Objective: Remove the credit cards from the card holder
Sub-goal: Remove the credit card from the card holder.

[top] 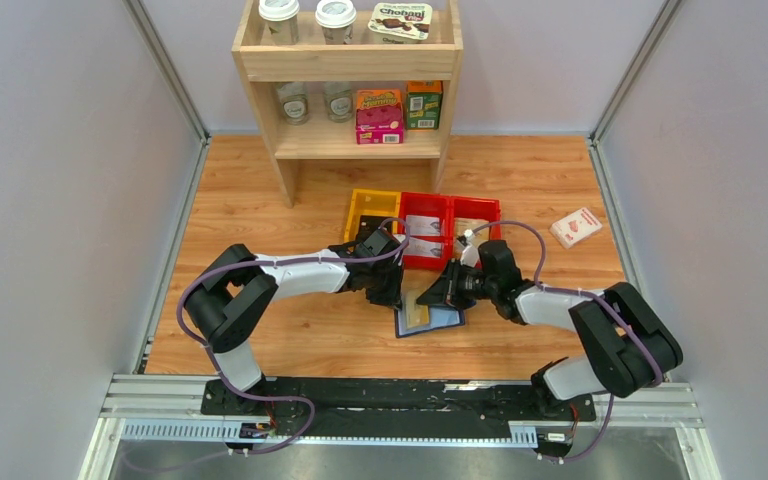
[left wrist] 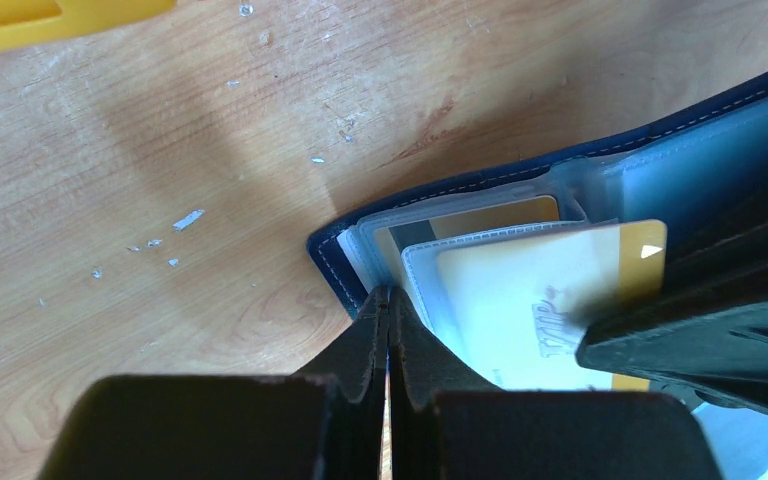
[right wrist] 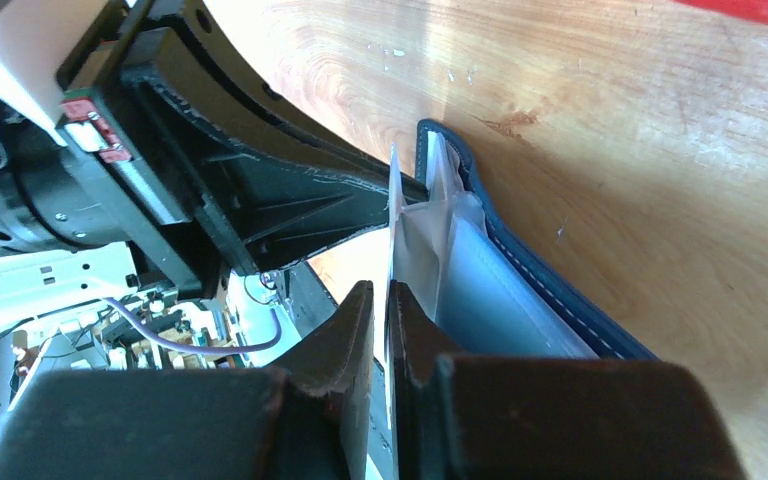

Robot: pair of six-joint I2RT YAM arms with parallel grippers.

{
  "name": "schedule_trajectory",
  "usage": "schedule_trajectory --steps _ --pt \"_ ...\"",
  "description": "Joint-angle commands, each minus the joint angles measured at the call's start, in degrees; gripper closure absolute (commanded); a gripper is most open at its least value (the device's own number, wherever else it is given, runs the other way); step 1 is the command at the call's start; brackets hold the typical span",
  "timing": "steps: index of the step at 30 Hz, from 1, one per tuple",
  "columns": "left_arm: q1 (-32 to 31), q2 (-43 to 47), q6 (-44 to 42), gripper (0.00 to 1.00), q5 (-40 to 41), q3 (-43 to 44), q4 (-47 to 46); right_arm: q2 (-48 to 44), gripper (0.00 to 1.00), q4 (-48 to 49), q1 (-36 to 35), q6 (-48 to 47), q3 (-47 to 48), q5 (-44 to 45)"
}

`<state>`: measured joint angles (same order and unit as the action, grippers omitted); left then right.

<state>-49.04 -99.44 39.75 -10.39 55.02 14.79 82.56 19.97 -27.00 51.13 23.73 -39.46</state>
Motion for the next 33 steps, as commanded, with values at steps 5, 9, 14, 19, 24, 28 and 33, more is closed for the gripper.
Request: schedule_trajectory --steps 5,9,14,19,24,28,33 --pt "-0.5 -1.7 -0.5 1.0 1.1 -0.6 2.9 -4.5 0.89 -1.3 2.0 -2.1 -0.9 -2.0" --pt "-0.5 -1.6 -0.4 1.0 1.1 -0.6 2.9 -5.4 0.92 -1.6 3.5 -2.1 -2.0 -2.4" --pt "-0.5 -1.6 -0.5 1.0 1.1 -0.5 3.0 -7.5 0.96 -5.6 5.7 -4.2 -2.3 -2.1" --pt "-0.5 -1.5 -0.5 1.0 1.2 -0.5 3.0 -10.4 1.0 -12.0 7.8 -6.7 -2.2 -0.7" --pt "-0.5 0.2 -0.1 1.0 1.9 -1.1 2.3 -16.0 1.0 -19.1 9.9 -7.5 -2.8 2.6" --pt "-0.5 3.0 0.6 0.97 2.5 -1.3 1.2 -24.7 1.0 -25.4 10.6 -6.4 -3.2 9.1" --pt "-0.5 9.6 1.8 0.65 4.3 -0.8 0.5 -39.6 1.0 -27.3 10.6 -1.0 -4.4 17.0"
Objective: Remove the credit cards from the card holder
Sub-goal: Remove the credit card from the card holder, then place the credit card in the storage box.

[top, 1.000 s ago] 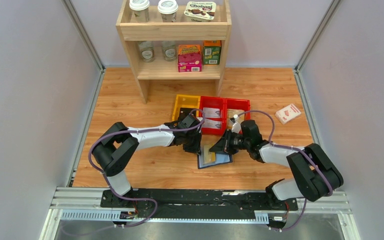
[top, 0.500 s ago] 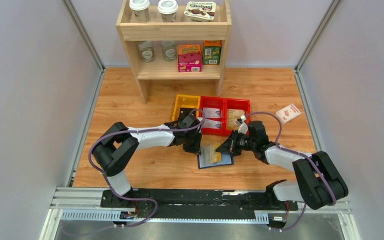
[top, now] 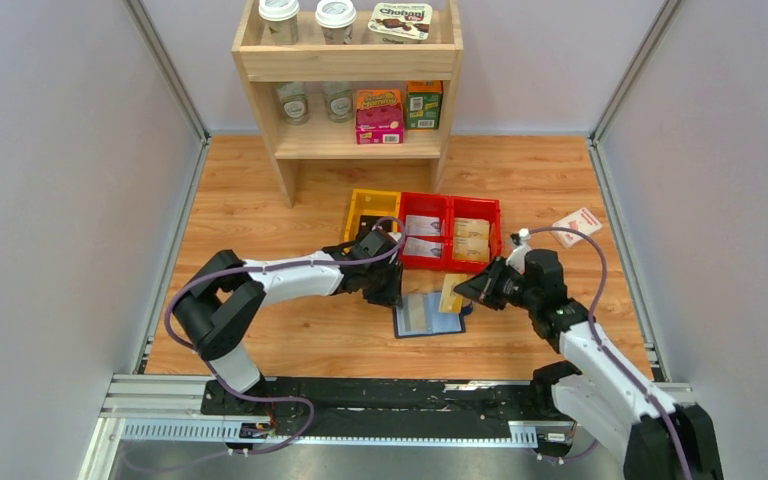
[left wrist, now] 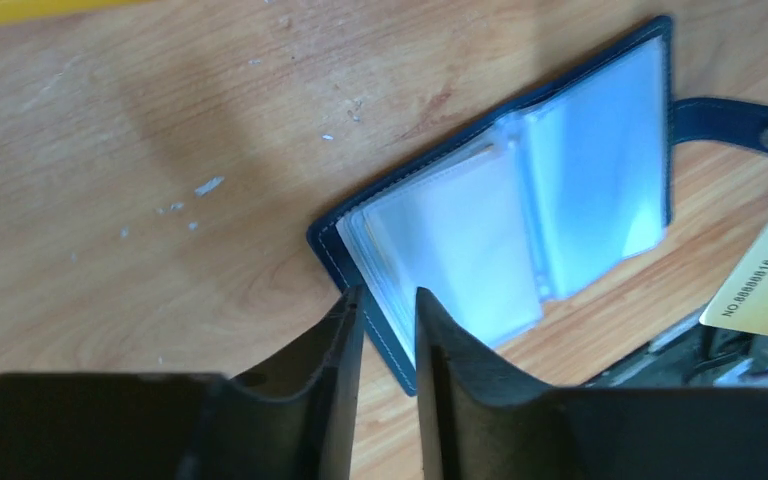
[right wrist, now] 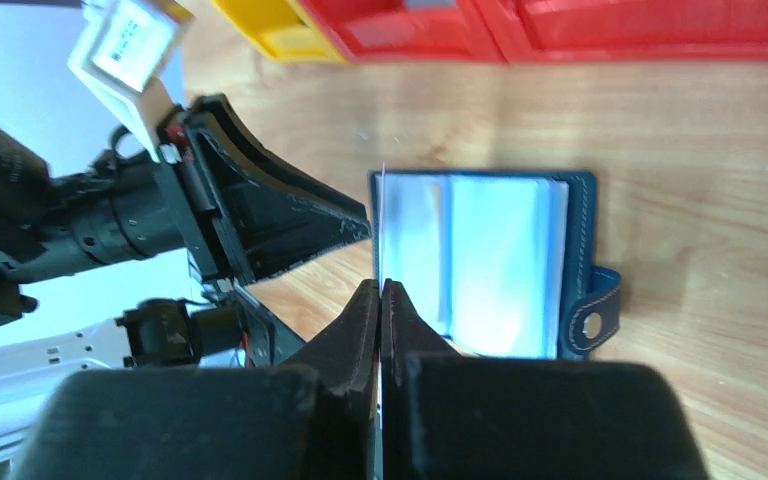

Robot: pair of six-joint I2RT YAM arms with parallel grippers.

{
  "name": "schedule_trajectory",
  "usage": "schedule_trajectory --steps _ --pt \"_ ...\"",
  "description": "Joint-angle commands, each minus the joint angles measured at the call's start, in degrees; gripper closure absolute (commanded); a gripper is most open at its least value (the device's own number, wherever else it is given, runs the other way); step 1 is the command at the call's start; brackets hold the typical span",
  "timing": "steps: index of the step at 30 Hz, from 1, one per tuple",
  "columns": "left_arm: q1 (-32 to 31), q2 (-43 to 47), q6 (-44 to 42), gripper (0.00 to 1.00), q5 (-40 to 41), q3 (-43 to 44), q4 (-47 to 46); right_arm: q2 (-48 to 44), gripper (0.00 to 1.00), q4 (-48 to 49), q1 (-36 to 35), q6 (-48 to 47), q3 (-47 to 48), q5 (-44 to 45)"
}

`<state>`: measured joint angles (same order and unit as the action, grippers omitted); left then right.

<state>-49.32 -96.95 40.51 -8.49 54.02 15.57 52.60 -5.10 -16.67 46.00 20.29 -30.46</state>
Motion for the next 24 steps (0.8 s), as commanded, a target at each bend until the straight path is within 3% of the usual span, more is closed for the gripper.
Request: schedule_trajectory --steps 1,2,6,12,24 --pt "-0.3 8.3 1.2 0.57 2.7 0.1 -0.8 -12.6 1.0 -1.3 0.2 5.5 -1.7 9.2" --pt "-0.2 10.4 2.0 0.5 2.8 -0.1 -1.2 -15.5 1.0 0.0 0.2 7.2 -2.4 10.6" --pt "-0.3 16.9 6.3 0.41 2.3 -2.2 -7.1 -24.9 1.0 8.2 0.2 15.7 -7.2 14.5" --pt "-1.3 23.6 18.0 0.39 2.2 -9.9 -30.8 -33.3 1.0 15.5 -0.2 22.5 -10.7 19.6" --pt "-4.4 17.5 24.1 0.37 1.0 -10.1 -50.4 -33.8 1.0 23.7 -2.4 26.5 -12.1 19.9"
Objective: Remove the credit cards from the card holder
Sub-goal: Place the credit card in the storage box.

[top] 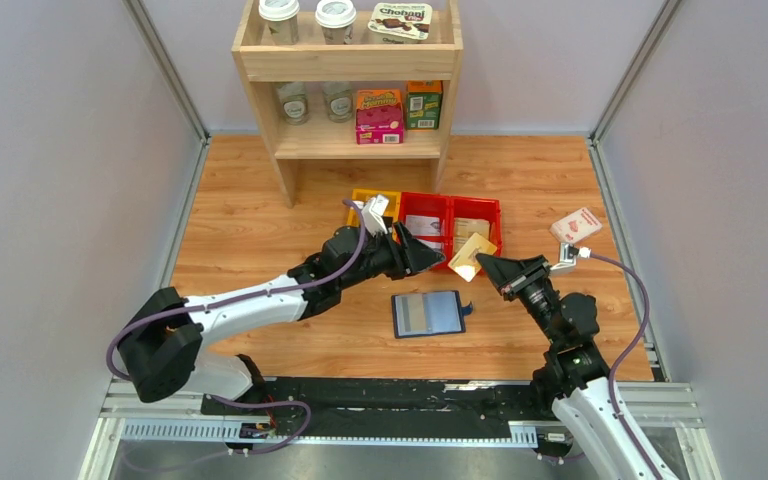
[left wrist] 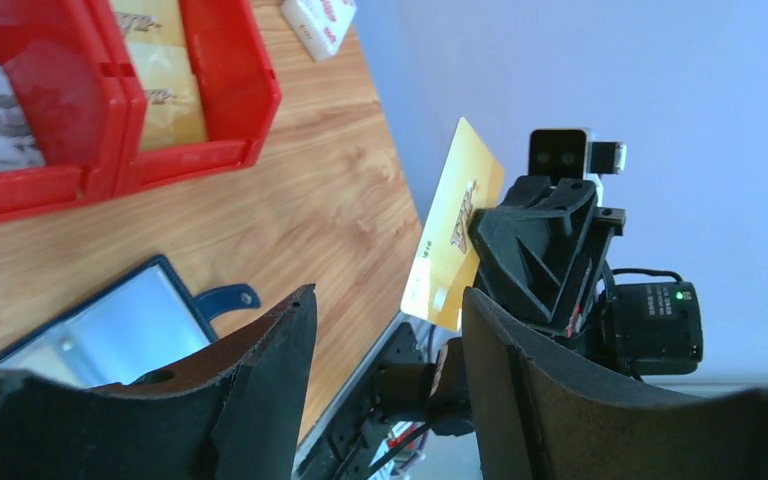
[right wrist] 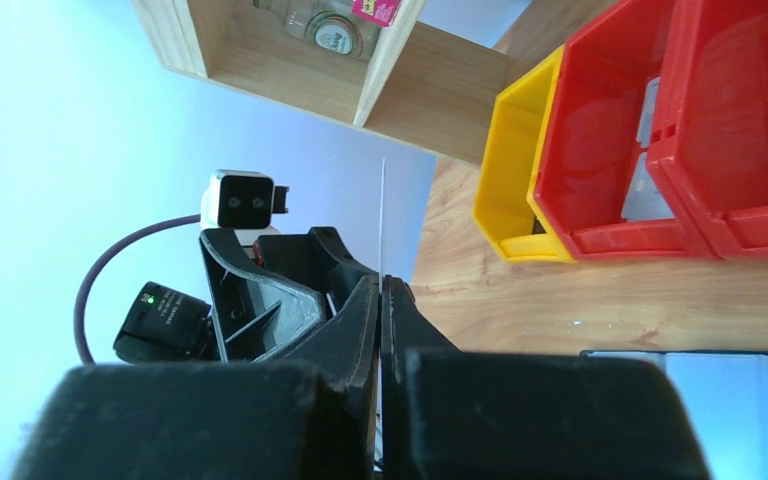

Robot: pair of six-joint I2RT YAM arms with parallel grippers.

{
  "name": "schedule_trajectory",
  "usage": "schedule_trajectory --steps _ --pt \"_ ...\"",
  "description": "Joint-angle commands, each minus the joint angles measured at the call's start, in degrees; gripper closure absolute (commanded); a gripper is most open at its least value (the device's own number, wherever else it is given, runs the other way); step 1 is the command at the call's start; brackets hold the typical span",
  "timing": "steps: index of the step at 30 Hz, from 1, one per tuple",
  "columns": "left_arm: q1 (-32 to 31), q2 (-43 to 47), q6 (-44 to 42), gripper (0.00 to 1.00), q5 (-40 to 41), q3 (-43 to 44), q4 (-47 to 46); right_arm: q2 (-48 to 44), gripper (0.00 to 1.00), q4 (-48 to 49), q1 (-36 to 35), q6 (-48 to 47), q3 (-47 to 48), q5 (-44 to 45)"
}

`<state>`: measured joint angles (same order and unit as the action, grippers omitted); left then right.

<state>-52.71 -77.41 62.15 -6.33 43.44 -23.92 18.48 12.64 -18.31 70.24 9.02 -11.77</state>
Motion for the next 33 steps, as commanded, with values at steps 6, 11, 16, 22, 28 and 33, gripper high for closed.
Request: schedule_trajectory --steps 6,11,16,22,28,33 --pt "-1.7 -5.8 6.0 0.43 -2.2 1.0 -13.4 0.1 1.0 7.9 -1.0 2.9 -1.3 1.0" --pt "-2.5 -9.1 7.0 0.57 -4.5 2.5 -17.0 -0.6 1.0 8.3 -1.0 3.2 -1.9 0.9" --pt "-2.7 -9.9 7.3 0.94 -5.1 2.4 -21.1 -0.7 1.0 8.2 -1.1 2.9 -2.2 0.3" --pt "-2.7 -9.4 7.0 1.0 -6.0 1.1 -23.4 -0.5 0.95 6.7 -1.0 0.4 -1.8 -1.0" --pt "1.1 -5.8 -1.4 1.0 -15.2 1.1 -13.6 -0.7 0.5 -8.2 -0.9 -15.4 6.6 -3.2" --pt "5.6 -2.3 -14.4 1.0 -28.9 3.9 -0.6 2.2 0.32 -20.6 -0.9 -31.8 15.9 -8.4"
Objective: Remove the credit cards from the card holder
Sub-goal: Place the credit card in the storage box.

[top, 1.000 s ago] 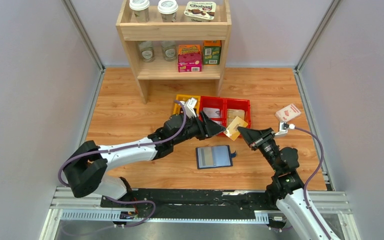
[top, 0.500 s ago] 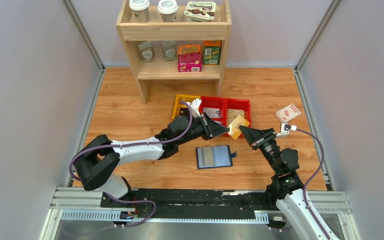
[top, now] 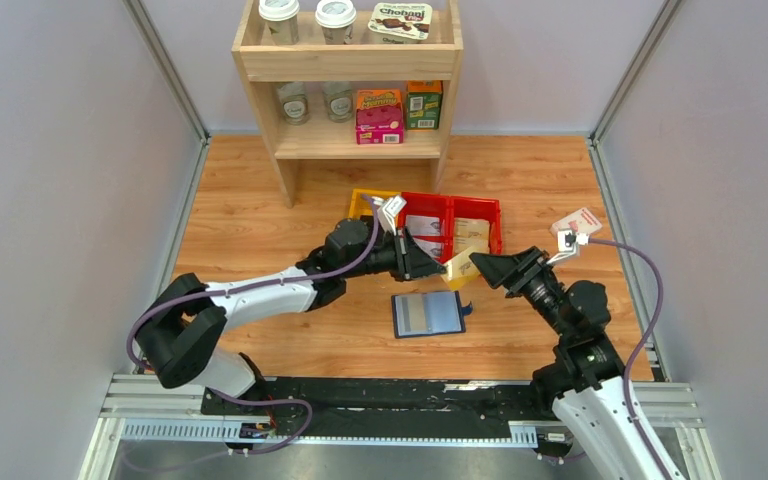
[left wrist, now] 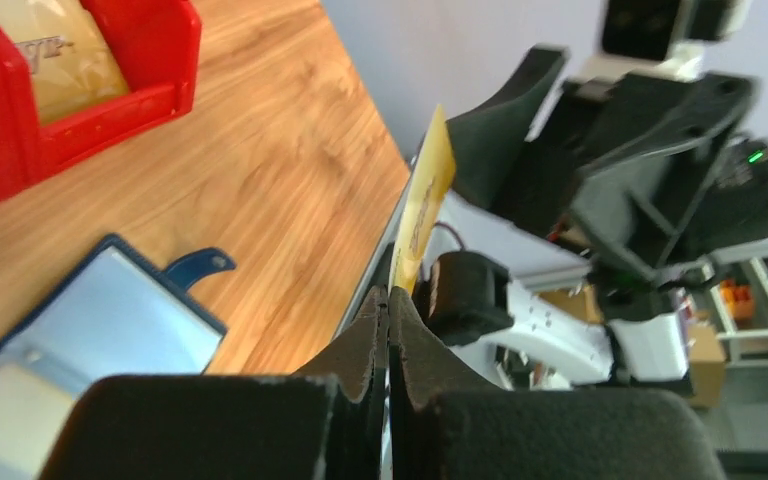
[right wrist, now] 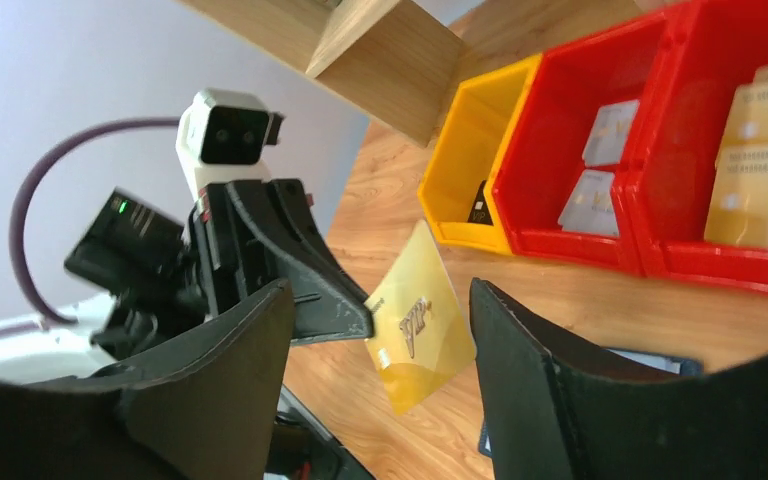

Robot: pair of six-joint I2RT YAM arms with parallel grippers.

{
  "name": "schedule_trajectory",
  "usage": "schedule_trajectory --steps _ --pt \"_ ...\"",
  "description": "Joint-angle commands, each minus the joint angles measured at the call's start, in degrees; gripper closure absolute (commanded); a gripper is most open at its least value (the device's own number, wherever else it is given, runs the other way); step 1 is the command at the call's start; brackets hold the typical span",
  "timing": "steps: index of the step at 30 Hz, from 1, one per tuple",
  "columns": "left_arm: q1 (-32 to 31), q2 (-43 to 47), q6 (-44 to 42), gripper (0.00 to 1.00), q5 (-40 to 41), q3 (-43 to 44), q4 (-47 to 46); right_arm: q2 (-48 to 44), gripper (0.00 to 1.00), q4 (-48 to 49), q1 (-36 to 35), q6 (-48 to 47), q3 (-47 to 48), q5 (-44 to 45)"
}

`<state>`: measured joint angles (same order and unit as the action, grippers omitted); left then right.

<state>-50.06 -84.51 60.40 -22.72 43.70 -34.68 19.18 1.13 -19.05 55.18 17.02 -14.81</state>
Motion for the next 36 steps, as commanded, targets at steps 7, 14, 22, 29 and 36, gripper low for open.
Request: schedule_trajectory --steps 7,14,22,29,36 --pt "3.7 9.5 -33.6 1.0 -21.3 13.2 38.8 10.0 0.32 -16.8 -0.3 -31.1 16.1 -19.6" --pt "3.7 11.7 -41.8 1.0 -27.6 17.6 47.4 11.5 0.4 -16.2 -0.2 -35.6 18.4 -26.6" --pt "3.7 12.6 -41.3 1.0 -25.9 18.2 46.6 12.7 0.58 -5.1 -0.2 -28.7 14.5 -38.7" --pt "3.7 12.0 -40.2 1.0 -24.4 18.2 44.7 14.6 0.72 -5.0 -0.1 -28.6 14.7 -40.8" --pt "4.8 12.0 -39.3 0.98 -21.0 18.2 45.7 16.0 1.0 -8.2 -0.1 -30.5 15.8 -38.9"
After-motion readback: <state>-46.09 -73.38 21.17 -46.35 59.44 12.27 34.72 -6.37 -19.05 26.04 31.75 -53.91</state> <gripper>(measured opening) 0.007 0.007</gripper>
